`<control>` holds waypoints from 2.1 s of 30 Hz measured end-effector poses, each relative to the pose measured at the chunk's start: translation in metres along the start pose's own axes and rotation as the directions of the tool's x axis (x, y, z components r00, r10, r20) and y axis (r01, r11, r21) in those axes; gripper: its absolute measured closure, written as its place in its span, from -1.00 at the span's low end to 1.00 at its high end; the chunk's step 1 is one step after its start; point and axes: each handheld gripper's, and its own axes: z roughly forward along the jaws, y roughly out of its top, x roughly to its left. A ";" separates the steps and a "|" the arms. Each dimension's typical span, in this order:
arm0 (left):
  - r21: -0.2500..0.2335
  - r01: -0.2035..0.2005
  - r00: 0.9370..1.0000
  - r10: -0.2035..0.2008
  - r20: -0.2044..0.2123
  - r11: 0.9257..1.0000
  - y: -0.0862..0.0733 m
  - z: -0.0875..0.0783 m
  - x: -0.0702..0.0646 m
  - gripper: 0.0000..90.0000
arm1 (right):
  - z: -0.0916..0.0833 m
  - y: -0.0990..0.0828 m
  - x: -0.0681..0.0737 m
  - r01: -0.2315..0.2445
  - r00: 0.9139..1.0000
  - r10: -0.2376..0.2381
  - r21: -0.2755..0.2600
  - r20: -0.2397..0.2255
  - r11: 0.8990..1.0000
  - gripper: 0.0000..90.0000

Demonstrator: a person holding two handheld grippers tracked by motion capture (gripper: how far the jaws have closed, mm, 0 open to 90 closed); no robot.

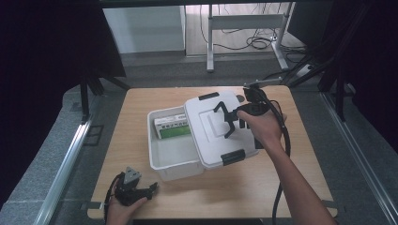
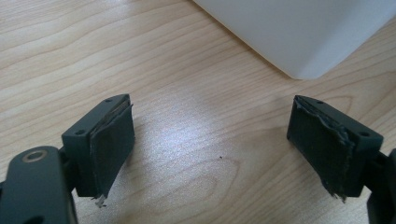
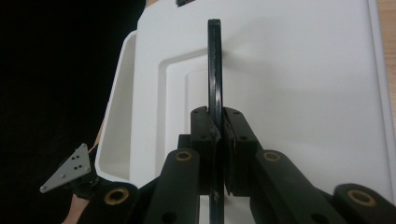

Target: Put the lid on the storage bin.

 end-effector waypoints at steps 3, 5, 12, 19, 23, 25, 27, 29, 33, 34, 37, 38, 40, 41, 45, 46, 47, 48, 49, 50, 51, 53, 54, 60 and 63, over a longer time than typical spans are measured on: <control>0.000 0.000 1.000 0.000 0.000 1.000 0.000 0.000 0.000 -0.67 | 0.001 0.000 0.001 -0.001 1.000 0.001 0.003 0.002 1.000 0.87; 0.000 0.000 1.000 0.000 0.000 1.000 0.000 0.000 0.000 -0.67 | 0.003 0.000 0.002 0.004 1.000 -0.004 0.009 0.004 1.000 0.87; -0.001 -0.001 1.000 0.001 0.001 1.000 0.000 0.000 0.000 -0.67 | 0.011 -0.002 0.003 0.008 1.000 -0.008 0.024 0.007 1.000 0.86; -0.005 0.004 1.000 -0.004 0.002 1.000 0.000 0.000 -0.001 -0.67 | 0.036 -0.011 -0.017 -0.038 0.999 0.038 0.054 0.002 0.998 0.87; -0.004 0.004 1.000 -0.004 -0.001 1.000 0.000 0.001 -0.001 -0.68 | 0.041 -0.011 -0.017 -0.039 0.999 0.039 0.068 -0.003 0.997 0.88; -0.001 0.004 1.000 -0.004 0.000 1.000 0.000 0.001 -0.001 -0.68 | 0.040 -0.009 -0.013 -0.033 0.999 0.033 0.064 -0.009 0.997 0.89; -0.002 0.004 1.000 -0.004 -0.001 1.000 0.000 0.001 -0.001 -0.68 | 0.037 -0.005 -0.006 -0.025 1.000 0.026 0.057 -0.012 0.998 0.89; -0.001 0.003 1.000 -0.003 -0.001 1.000 0.000 0.001 -0.001 -0.68 | 0.034 -0.003 -0.002 -0.021 1.000 0.022 0.057 -0.017 0.998 0.89; -0.001 0.003 1.000 -0.003 -0.001 1.000 0.000 0.001 -0.001 -0.68 | 0.027 0.003 0.010 -0.013 1.000 0.014 0.053 -0.019 0.999 0.89; -0.001 0.003 1.000 -0.003 -0.001 1.000 0.000 0.001 -0.001 -0.68 | 0.027 0.003 0.010 -0.013 1.000 0.014 0.053 -0.019 0.999 0.89; -0.002 0.003 1.000 -0.003 0.000 1.000 0.000 0.001 -0.001 -0.68 | 0.025 0.006 0.015 -0.015 1.000 0.016 0.052 -0.018 0.999 0.89; -0.002 0.003 1.000 -0.003 -0.001 1.000 0.000 0.001 -0.001 -0.68 | 0.024 0.007 0.016 -0.014 1.000 0.015 0.051 -0.017 0.999 0.89; -0.002 0.003 1.000 -0.003 0.000 1.000 0.000 0.001 -0.001 -0.68 | 0.024 0.009 0.021 -0.020 1.000 0.021 0.050 -0.018 0.999 0.89; -0.002 0.003 1.000 -0.003 0.000 1.000 0.000 0.001 -0.001 -0.68 | 0.024 0.010 0.023 -0.021 1.000 0.022 0.054 -0.018 0.998 0.89; -0.002 0.003 1.000 -0.003 -0.001 1.000 0.000 0.001 -0.001 -0.68 | 0.024 0.012 0.028 -0.025 0.999 0.026 0.056 -0.019 0.998 0.89; -0.002 0.003 1.000 -0.003 -0.001 1.000 0.000 0.001 -0.001 -0.68 | 0.025 0.013 0.032 -0.026 1.000 0.027 0.059 -0.016 0.998 0.89; -0.002 0.003 1.000 -0.003 0.000 1.000 0.000 0.001 -0.001 -0.68 | 0.026 0.014 0.033 -0.023 1.000 0.024 0.059 -0.018 0.998 0.89; -0.002 0.003 1.000 -0.003 0.000 1.000 0.000 0.001 -0.001 -0.68 | 0.026 0.014 0.035 -0.023 1.000 0.024 0.063 -0.019 0.998 0.89; -0.002 0.003 1.000 -0.003 0.000 1.000 0.000 0.001 -0.001 -0.68 | 0.027 0.015 0.037 -0.022 1.000 0.023 0.064 -0.021 0.998 0.89; -0.002 0.003 1.000 -0.003 0.000 1.000 0.000 0.001 -0.001 -0.68 | 0.028 0.015 0.038 -0.020 1.000 0.022 0.067 -0.023 0.998 0.89; -0.002 0.003 1.000 -0.003 0.000 1.000 0.000 0.001 -0.001 -0.68 | 0.029 0.015 0.040 -0.024 0.999 0.026 0.069 -0.026 0.997 0.89; -0.002 0.003 1.000 -0.003 0.000 1.000 0.000 0.001 -0.001 -0.68 | 0.032 0.016 0.043 -0.022 0.999 0.024 0.069 -0.027 0.997 0.89; -0.002 0.003 1.000 -0.003 0.000 1.000 0.000 0.001 -0.001 -0.68 | 0.033 0.016 0.045 -0.019 0.999 0.021 0.074 -0.024 0.997 0.89; -0.002 0.003 1.000 -0.003 0.000 1.000 0.000 0.001 -0.001 -0.68 | 0.040 0.018 0.052 -0.029 0.999 0.032 0.082 -0.024 0.996 0.89; -0.002 0.003 1.000 -0.003 0.000 1.000 0.000 0.001 -0.001 -0.68 | 0.044 0.019 0.055 -0.036 0.999 0.039 0.088 -0.026 0.995 0.89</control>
